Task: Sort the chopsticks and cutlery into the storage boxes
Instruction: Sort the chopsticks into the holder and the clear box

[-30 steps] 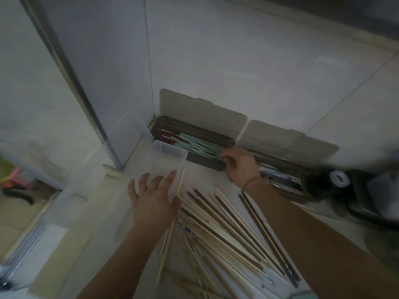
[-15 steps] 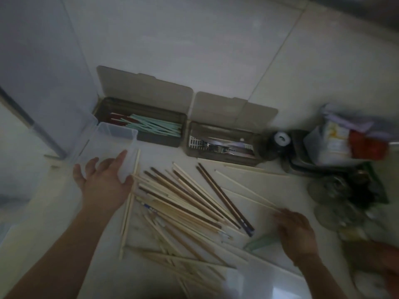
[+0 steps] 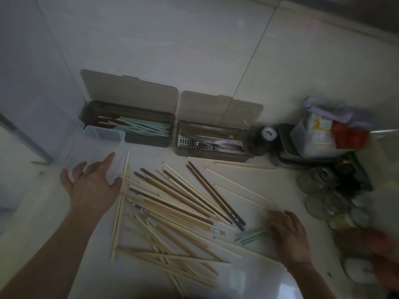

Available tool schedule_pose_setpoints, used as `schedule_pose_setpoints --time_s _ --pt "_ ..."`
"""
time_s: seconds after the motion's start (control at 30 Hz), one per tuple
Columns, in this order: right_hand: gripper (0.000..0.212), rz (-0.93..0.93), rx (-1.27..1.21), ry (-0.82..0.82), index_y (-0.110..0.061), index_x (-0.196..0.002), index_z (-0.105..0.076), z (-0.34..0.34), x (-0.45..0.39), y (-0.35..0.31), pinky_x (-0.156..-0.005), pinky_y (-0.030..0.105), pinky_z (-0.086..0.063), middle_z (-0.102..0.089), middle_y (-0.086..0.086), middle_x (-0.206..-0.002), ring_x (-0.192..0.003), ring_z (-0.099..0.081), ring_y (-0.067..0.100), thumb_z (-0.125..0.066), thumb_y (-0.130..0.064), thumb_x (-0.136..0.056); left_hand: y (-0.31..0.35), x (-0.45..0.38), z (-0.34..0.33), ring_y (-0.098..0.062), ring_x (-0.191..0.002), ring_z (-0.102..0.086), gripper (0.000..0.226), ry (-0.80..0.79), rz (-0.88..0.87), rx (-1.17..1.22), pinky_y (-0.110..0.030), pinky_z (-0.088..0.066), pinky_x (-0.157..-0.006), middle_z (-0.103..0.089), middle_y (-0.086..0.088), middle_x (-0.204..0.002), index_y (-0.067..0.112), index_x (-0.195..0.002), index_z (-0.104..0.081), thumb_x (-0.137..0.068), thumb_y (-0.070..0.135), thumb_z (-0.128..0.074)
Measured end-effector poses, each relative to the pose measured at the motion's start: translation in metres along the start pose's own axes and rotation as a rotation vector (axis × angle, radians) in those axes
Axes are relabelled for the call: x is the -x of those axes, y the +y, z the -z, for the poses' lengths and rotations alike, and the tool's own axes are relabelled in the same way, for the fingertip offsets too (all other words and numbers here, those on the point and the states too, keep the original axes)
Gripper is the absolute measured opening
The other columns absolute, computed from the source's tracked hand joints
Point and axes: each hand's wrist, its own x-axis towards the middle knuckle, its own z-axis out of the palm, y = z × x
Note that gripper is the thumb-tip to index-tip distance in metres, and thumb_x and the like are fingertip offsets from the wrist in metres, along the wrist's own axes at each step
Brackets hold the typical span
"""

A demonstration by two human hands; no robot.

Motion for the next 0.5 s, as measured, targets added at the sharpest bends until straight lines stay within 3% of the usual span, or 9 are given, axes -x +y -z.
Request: schedule_pose_setpoints --time_s 0.1,0.17,0.27,0.33,0.4,0.5 --pt "0.030 0.075 -0.005 0.048 -0.014 -0.087 -0.072 0.009 -0.013 -0.004 -0.090 0.046 -0.044 -0.067 0.008 -0.111 -0.111 -0.055 0.042 -0.046 -0.029 -0.086 0.000 0.000 0.001 -0.037 -0.128 -0.039 0.063 0.014 -0.004 0.010 -0.057 -0.005 -0.110 -0.063 -0.010 -0.122 0.029 -0.138 -0.050 -0.079 0.039 -0.067" --pt "0.029 0.086 -0.089 0.114 -0.011 -0.089 -0.071 0.013 -0.029 -0.012 -0.086 0.042 -0.045 -0.069 0.008 -0.102 -0.099 -0.060 0.039 -0.047 -0.027 -0.090 0.001 0.000 0.001 -0.037 -0.128 -0.039 0.064 0.016 0.001 0.015 -0.057 -0.005 -0.110 -0.063 -0.009 -0.121 0.030 -0.137 -0.050 -0.077 0.036 -0.072" --pt "0.016 -0.107 -0.373 0.114 -0.010 -0.103 -0.066 0.015 -0.065 -0.045 -0.075 0.028 -0.046 -0.067 0.004 -0.092 -0.079 -0.063 0.028 -0.053 -0.008 -0.094 0.002 0.001 0.001 -0.036 -0.127 -0.040 0.066 0.015 -0.002 0.009 -0.057 -0.006 -0.110 -0.064 -0.007 -0.120 0.030 -0.137 -0.052 -0.075 0.034 -0.076" --pt "0.028 -0.176 -0.535 0.033 -0.016 -0.114 -0.054 0.014 -0.093 -0.077 -0.062 0.028 -0.045 -0.062 -0.002 -0.083 -0.070 -0.058 0.017 -0.047 0.002 -0.094 0.002 0.002 0.000 -0.037 -0.126 -0.041 0.064 0.023 -0.005 0.012 -0.057 -0.007 -0.110 -0.064 -0.006 -0.119 0.029 -0.137 -0.052 -0.076 0.037 -0.072" --pt "0.026 -0.121 -0.601 -0.025 -0.019 -0.105 -0.050 0.011 -0.124 -0.114 -0.059 0.028 -0.041 -0.055 -0.003 -0.077 -0.066 -0.053 0.013 -0.042 0.003 -0.094 0.001 0.003 0.001 -0.037 -0.125 -0.043 0.063 0.042 -0.002 0.022 -0.056 -0.007 -0.109 -0.065 -0.006 -0.117 0.029 -0.135 -0.054 -0.074 0.043 -0.061" --pt "0.029 0.129 -0.608 -0.047 -0.013 -0.091 -0.061 0.013 -0.170 -0.175 -0.066 0.026 -0.040 -0.057 0.002 -0.082 -0.070 -0.053 0.017 -0.045 0.011 -0.087 0.000 0.002 0.001 -0.037 -0.123 -0.045 0.066 0.049 0.001 0.030 -0.056 -0.009 -0.109 -0.066 -0.005 -0.116 0.030 -0.134 -0.055 -0.070 0.045 -0.054"
